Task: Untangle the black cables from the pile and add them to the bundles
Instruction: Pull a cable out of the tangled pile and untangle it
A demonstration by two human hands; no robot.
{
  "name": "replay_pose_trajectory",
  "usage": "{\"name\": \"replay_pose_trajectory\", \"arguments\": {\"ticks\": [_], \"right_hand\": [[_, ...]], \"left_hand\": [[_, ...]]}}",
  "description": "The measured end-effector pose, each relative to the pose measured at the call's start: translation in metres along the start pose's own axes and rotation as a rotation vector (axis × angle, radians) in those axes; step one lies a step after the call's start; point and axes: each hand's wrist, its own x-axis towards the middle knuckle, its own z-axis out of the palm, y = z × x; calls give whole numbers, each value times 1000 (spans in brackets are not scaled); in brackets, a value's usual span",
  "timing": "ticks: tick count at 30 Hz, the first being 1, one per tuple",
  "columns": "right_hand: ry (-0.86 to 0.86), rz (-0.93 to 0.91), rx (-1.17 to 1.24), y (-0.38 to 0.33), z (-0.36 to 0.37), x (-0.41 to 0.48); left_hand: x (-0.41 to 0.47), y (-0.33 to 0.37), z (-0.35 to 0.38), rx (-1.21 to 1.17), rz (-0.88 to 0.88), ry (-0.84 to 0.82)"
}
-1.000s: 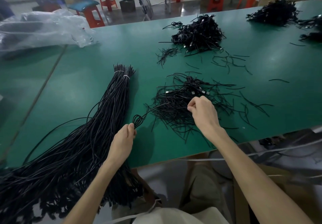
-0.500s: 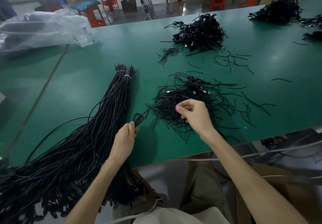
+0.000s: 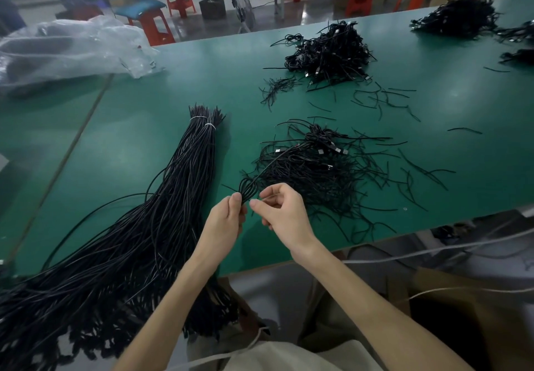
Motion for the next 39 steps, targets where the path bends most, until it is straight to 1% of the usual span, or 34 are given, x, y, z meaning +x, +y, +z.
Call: {"name": "replay_pose_trajectory", "arguments": {"ticks": [4,6,8,11,16,18,24,28,31,35,39], "right_hand": [[-6,4,3,1,0,-2],[-45,17,10,1,0,-3],[-137,38,51,-2,-4,-1],[-318,85,175,-9,-15,6],[-606,42,260,-18,-20,15],[-655,29,258,-18,-16,16],[-578,-26,140,-14,-12,12],[-414,-192,-142,-11,-12,6],[-349,-240,-172,-8,-10,3],[-220,-362,-226,-8,-5,1],[-186,-372,-235,-13,-3,-1]], "left_hand": [[-2,0,-2,-21,-15,12],[-2,1,-4,-40,-23,3],[-1,2,-7,-67,-26,-14],[-3,5,-15,-80,-19,-77],[-10,14,-27,-76,-23,-268],[-14,17,-28,-76,-18,-302],[-14,15,-32,-98,-35,-270],[-13,9,-31,-167,-62,-213],[-13,10,-28,-221,-78,-176],[-14,11,-20,-276,-81,-129],[-15,10,-16,-325,-68,-124]]}}
